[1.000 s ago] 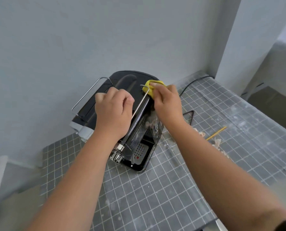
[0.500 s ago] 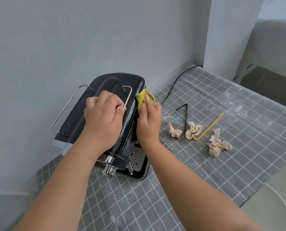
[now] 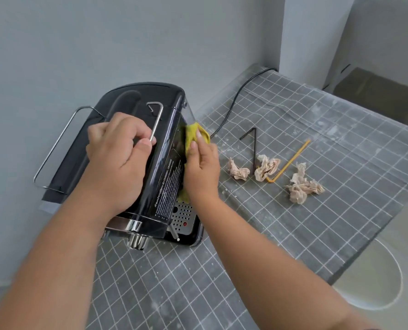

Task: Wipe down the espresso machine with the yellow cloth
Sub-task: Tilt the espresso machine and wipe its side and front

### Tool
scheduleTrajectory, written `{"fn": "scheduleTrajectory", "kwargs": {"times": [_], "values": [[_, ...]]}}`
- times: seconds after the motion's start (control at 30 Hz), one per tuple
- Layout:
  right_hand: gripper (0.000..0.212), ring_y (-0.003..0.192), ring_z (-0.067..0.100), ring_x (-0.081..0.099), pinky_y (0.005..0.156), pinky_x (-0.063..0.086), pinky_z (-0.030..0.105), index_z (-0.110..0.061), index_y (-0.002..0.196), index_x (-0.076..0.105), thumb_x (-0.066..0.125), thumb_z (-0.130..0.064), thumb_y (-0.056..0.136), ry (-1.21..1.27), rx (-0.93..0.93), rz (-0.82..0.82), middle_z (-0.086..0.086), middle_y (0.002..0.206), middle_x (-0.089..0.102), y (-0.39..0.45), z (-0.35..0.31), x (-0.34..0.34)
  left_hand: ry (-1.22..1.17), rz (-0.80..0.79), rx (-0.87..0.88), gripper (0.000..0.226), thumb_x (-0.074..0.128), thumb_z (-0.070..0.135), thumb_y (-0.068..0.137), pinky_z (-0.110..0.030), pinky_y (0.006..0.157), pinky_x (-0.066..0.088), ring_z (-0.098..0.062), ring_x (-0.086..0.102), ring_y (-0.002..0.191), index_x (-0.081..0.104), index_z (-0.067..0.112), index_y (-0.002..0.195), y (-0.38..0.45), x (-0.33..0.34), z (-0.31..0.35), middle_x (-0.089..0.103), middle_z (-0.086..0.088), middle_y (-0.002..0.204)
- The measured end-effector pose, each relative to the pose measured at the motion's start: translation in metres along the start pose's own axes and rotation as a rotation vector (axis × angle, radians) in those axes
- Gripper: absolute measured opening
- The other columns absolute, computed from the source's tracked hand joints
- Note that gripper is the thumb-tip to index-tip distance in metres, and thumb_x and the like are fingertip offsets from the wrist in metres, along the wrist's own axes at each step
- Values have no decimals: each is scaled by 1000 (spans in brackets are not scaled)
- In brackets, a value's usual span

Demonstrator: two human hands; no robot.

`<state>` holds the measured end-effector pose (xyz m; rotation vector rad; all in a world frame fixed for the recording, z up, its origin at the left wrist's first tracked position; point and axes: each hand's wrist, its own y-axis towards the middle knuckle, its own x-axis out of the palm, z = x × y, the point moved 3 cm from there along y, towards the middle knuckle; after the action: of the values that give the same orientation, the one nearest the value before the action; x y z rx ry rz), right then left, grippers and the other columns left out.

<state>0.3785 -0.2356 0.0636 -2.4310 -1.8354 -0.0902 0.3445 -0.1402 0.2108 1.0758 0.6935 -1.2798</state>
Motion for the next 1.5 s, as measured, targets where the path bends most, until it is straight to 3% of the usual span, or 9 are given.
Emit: {"fn": "scheduleTrajectory", "kwargs": {"times": [0.17,0.47,0.57,0.67,0.83,1.1,1.27,1.37,1.5], "values": [[30,76,11,47,73,38,25,-31,122,54,33,-34,101,-95,501,17,5,104,48,-7,85,-13,13,-14,6,23,36,28,89,-41,96,30,-19,34,112,57,18,87,-1,0,0,56,13,103],[37,81,-7,42,72,31,0,-22,136,51,42,-24,100,9,-104,37,-2,96,44,-11,-15,8,57,12,6,23,38,28,89,-31,96,21,-14,29,112,57,16,81,0,0,-2,44,24,107],[33,82,-12,42,73,33,8,-18,128,55,37,-25,102,-52,45,54,-4,97,40,-8,29,-1,46,14,10,22,39,26,90,-34,98,23,-8,24,109,57,17,79,1,0,-1,44,25,105],[34,82,9,43,77,39,30,-14,121,52,28,-29,103,-292,209,-52,1,103,42,-1,70,-10,49,18,-1,22,40,25,90,-34,98,22,-8,24,107,57,16,80,1,0,-1,46,25,100],[32,95,32,55,76,42,36,-5,114,50,27,-23,101,-531,428,-195,16,108,57,-7,95,-19,58,12,-14,26,38,28,88,-33,98,22,-15,27,108,57,12,82,1,1,3,45,31,99],[24,81,26,52,68,38,31,-10,88,49,30,-20,100,-445,517,-188,11,92,58,-27,92,-26,30,-5,-33,23,40,26,90,-32,99,23,-11,25,110,58,14,83,0,1,0,45,25,101],[33,85,21,57,74,46,36,-10,112,59,32,-25,101,-300,101,-2,6,95,62,9,5,-7,31,-1,-36,25,39,27,89,-33,99,24,-12,26,109,59,14,84,1,0,-1,45,24,101],[36,80,10,48,67,37,22,-11,123,57,35,-27,100,-249,-217,-19,1,92,56,-15,-40,2,36,3,-35,24,39,27,88,-34,100,26,-12,26,109,58,13,83,0,0,-1,44,22,108],[37,70,17,41,57,37,30,-3,131,52,43,-14,96,-131,-636,-180,9,83,45,-84,-27,-8,31,-2,-29,23,38,28,88,-35,97,26,-11,25,107,55,15,80,-2,-1,-1,41,21,109]]}}
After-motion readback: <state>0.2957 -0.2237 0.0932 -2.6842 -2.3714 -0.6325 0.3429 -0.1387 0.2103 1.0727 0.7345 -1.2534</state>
